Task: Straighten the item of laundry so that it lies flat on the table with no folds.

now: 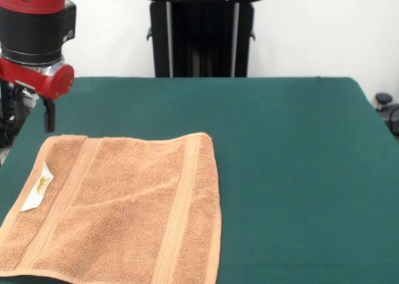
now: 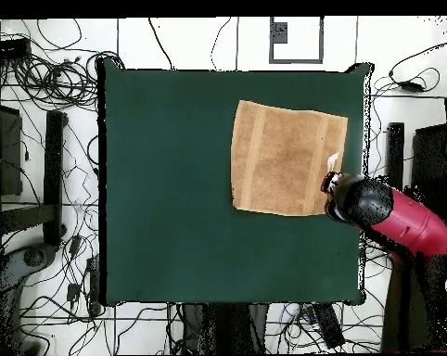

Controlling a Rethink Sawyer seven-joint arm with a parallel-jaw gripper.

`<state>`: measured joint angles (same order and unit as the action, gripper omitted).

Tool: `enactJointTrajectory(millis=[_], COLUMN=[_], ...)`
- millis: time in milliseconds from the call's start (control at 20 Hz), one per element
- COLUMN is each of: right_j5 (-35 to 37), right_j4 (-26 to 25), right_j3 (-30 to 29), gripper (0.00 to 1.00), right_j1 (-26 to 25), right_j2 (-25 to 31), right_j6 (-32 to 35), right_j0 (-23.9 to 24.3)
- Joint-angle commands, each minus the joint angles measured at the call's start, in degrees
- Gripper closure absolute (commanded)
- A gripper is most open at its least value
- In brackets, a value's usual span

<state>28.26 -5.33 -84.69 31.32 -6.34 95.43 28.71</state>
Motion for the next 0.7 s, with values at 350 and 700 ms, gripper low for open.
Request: enactJointTrajectory(millis=[350, 700], right_j5=[0.61, 0.56], right_j4=[-3.74, -2.96], right_j3=[-4.31, -2.05], gripper=[0.00, 0.00], right_j1=[-1.42, -1.91], right_j2=[9.10, 8.37], right_j6=[-2.32, -0.24], right_j0=[-0.28, -1.47])
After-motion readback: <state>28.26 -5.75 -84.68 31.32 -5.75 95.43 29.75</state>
